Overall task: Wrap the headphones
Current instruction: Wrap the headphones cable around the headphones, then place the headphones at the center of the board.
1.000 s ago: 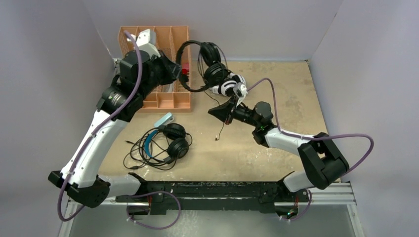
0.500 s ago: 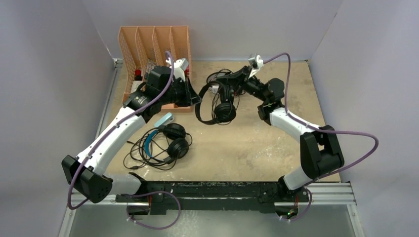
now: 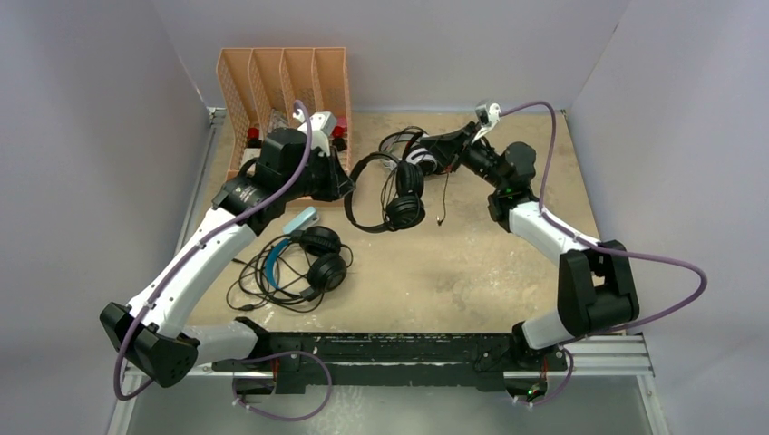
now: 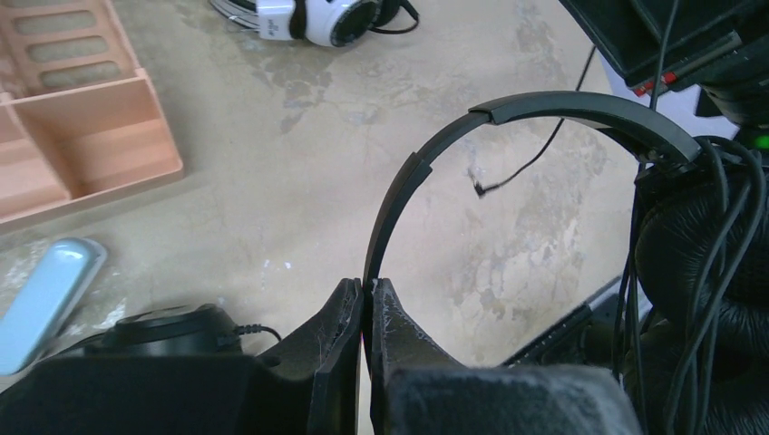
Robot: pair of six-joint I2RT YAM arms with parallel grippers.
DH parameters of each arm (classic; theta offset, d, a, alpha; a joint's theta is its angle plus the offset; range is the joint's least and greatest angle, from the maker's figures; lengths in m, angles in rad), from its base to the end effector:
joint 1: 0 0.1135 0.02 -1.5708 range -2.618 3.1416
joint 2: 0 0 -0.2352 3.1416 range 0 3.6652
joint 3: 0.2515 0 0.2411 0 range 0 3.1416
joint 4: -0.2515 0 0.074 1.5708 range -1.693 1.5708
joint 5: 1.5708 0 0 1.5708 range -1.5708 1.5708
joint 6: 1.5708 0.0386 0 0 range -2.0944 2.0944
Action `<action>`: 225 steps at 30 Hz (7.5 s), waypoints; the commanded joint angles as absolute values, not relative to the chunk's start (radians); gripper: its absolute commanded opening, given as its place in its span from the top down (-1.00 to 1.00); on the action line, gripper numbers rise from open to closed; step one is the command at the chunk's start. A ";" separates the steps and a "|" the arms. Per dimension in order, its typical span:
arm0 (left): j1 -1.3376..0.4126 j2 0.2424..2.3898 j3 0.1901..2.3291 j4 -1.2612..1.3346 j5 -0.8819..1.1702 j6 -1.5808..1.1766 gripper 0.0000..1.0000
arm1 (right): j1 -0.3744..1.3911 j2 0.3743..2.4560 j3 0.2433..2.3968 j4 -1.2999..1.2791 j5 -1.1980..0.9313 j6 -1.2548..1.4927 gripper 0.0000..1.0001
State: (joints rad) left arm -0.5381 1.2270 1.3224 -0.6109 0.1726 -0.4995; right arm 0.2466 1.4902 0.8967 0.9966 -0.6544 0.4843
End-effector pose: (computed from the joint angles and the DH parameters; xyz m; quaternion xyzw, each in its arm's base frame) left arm 0.2241 -0.1415 0.3617 0.0600 0.8598 -0.3134 0.3987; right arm 0.3089 0.1020 0.3081 -0.2044 0.5501 0.4478 0.6746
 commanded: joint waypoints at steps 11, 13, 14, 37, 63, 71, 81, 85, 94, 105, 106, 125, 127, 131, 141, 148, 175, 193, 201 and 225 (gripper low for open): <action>-0.541 1.211 1.553 -0.547 -0.331 -0.738 1.00 | 0.346 1.468 0.811 0.947 -0.698 0.520 0.98; -0.541 1.245 1.601 -0.545 -0.401 -0.742 1.00 | 0.399 1.472 0.808 0.941 -0.693 0.535 0.98; -0.541 1.261 1.620 -0.545 -0.441 -0.741 1.00 | 0.418 1.466 0.802 0.935 -0.685 0.546 0.98; -0.515 1.408 1.767 -0.790 -0.537 -0.532 1.00 | 0.407 1.135 0.861 0.156 -0.191 0.245 0.96; -0.636 1.512 1.493 -0.665 -0.745 -0.267 1.00 | 0.624 1.338 1.632 -0.392 -0.330 -0.150 0.89; -0.669 1.397 1.384 -0.563 -0.610 -0.182 1.00 | 0.623 1.455 1.761 -0.421 -0.194 -0.309 0.72; -0.669 1.341 1.392 -0.607 -0.547 -0.230 1.00 | 0.558 1.510 1.703 -0.360 -0.158 -0.214 1.00; -0.669 1.307 1.395 -0.618 -0.543 -0.296 1.00 | 0.402 1.440 1.463 -0.237 -0.296 -0.040 0.64; -0.669 1.334 1.410 -0.637 -0.533 -0.337 1.00 | 0.398 1.549 1.151 -0.190 -0.352 0.132 -0.13; -0.669 1.315 1.402 -0.634 -0.521 -0.334 1.00 | 0.543 1.779 1.146 -0.289 -0.154 0.192 -0.21; -0.670 1.314 1.400 -0.632 -0.518 -0.334 1.00 | 0.555 1.791 1.148 -0.286 -0.140 0.197 -0.18; -0.669 1.312 1.409 -0.640 -0.502 -0.350 1.00 | 0.681 1.858 1.125 -0.052 -0.053 0.061 0.22; -0.669 1.304 1.411 -0.646 -0.517 -0.351 1.00 | 0.682 1.835 1.076 -0.008 -0.044 0.086 0.55; -0.669 1.295 1.414 -0.644 -0.555 -0.368 1.00 | 0.682 1.751 0.965 0.026 -0.012 0.191 1.00; -0.625 1.320 1.461 -0.643 -0.754 -0.527 1.00 | 0.680 1.434 0.750 -0.029 -0.085 0.259 1.00; -0.528 1.356 1.514 -0.613 -0.737 -0.546 1.00 | 0.682 1.267 0.703 -0.109 -0.072 0.301 1.00; -0.599 1.520 1.396 -0.521 -0.779 -0.243 1.00 | 0.695 1.153 1.495 -0.423 -0.033 -0.202 1.00; -0.684 1.297 1.266 -0.484 -0.601 -0.137 1.00 | 0.530 1.384 1.645 -0.312 -0.207 -0.273 1.00; -0.694 1.192 1.230 -0.478 -0.456 -0.095 1.00 | 0.484 1.464 1.652 -0.263 -0.358 -0.284 1.00; -0.695 1.054 1.161 -0.169 -0.565 -0.339 1.00 | 0.438 1.538 1.221 0.136 -0.752 0.417 1.00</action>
State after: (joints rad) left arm -0.6899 1.0603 1.1564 -0.3485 -0.4492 -0.2371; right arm 0.4381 1.5925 1.3067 -0.0208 -0.6682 0.1352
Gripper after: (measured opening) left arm 0.030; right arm 0.007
